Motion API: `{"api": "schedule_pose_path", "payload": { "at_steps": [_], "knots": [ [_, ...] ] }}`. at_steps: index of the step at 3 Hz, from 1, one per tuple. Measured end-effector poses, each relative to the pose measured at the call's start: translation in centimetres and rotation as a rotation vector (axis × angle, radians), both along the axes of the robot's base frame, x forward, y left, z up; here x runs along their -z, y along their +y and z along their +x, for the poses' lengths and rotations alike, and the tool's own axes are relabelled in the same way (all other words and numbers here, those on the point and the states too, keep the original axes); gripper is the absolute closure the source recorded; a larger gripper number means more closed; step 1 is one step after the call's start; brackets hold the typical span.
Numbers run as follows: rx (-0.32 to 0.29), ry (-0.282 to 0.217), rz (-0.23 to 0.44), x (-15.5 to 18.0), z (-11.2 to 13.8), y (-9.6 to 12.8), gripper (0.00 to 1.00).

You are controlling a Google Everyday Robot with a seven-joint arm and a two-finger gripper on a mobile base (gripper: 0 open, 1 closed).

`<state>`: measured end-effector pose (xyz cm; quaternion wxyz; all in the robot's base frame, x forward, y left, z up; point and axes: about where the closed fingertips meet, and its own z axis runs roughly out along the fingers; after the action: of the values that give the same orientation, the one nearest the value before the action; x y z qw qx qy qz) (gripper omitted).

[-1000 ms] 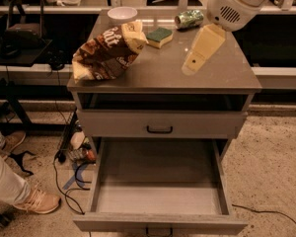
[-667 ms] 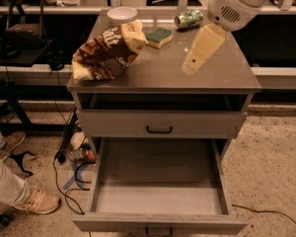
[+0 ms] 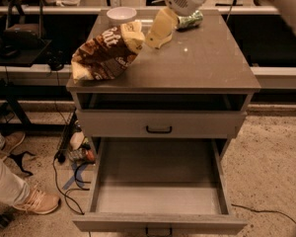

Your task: Place brown chip bag into middle drawer

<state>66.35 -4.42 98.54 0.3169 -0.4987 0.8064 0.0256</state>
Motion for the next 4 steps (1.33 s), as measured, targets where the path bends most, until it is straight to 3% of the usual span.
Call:
{"api": "schedule_pose_path", "payload": {
  "at_steps": [2, 4],
  "knots": [
    [0.049, 0.015, 0.023, 0.9, 5.0, 6.6, 0.00],
    [0.076, 0.058, -0.047, 2.8, 7.0, 10.4, 0.00]
  ]
}}
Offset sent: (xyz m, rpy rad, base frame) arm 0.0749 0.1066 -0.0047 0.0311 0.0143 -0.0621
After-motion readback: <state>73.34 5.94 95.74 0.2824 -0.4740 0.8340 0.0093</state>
